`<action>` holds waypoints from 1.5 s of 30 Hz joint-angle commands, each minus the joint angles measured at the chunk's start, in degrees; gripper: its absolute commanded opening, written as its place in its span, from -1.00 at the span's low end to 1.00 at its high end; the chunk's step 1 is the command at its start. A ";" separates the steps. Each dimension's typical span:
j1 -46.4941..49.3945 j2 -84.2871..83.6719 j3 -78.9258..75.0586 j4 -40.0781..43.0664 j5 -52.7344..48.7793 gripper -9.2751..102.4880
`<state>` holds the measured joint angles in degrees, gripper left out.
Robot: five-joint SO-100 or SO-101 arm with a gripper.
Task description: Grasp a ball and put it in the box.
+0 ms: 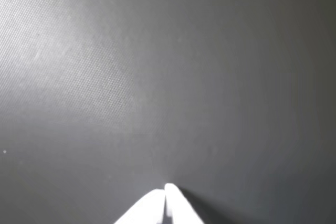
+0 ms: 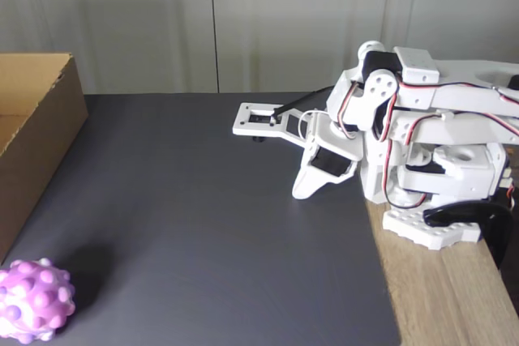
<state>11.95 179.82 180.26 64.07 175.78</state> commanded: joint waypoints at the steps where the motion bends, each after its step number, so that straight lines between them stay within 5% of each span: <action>1: 0.26 -0.44 0.09 0.70 -0.26 -0.82; 26: -0.26 -0.44 -0.35 -5.10 3.69 -0.84; 37: -9.23 -0.88 -11.16 -7.91 4.31 -0.84; 45: -18.28 -24.35 -30.15 -19.78 2.90 -0.84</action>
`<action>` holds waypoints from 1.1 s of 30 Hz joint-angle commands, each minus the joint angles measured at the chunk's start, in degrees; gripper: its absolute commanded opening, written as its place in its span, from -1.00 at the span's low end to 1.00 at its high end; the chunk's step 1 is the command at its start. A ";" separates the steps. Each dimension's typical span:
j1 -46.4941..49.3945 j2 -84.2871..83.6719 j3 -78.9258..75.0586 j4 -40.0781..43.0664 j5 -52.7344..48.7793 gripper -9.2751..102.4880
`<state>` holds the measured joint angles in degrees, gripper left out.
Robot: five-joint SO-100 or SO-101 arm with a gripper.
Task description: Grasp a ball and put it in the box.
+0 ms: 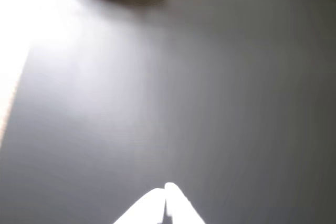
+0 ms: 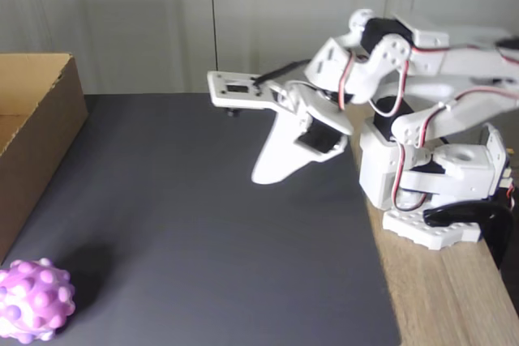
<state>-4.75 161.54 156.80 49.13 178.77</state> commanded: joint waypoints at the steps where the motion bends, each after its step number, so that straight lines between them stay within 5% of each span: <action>1: -2.29 -10.02 -9.67 -6.86 0.09 -0.84; 13: -6.50 -49.48 -47.72 -17.40 0.70 -0.84; 33: -6.59 -79.37 -74.18 -22.41 1.85 -0.79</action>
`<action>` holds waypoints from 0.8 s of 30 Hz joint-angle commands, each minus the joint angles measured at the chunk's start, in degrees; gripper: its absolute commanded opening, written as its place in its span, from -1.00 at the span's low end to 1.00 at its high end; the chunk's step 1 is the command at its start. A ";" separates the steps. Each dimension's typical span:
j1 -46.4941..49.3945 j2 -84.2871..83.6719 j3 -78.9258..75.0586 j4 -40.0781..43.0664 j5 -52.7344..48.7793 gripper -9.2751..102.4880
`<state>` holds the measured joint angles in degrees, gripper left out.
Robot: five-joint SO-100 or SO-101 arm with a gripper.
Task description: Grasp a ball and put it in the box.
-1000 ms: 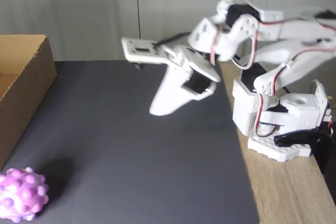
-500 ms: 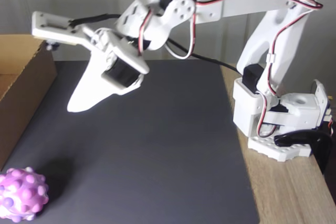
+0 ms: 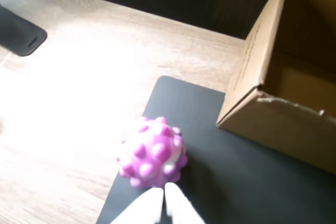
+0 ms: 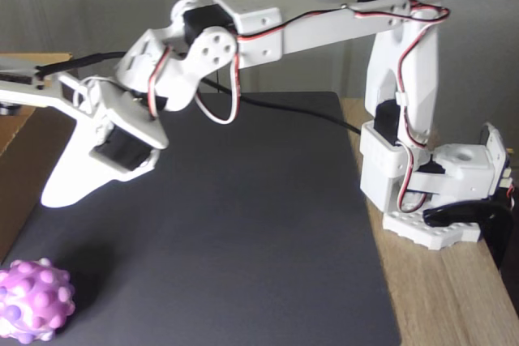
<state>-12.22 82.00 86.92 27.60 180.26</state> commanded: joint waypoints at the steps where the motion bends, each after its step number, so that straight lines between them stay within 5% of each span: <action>1: 1.14 -0.53 -4.92 -0.88 0.35 -0.78; 14: 1.76 -6.24 -5.36 -1.32 2.29 -0.32; 24: 4.04 -11.25 -6.42 -3.16 3.25 -0.24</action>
<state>-8.88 70.14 83.58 25.40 182.99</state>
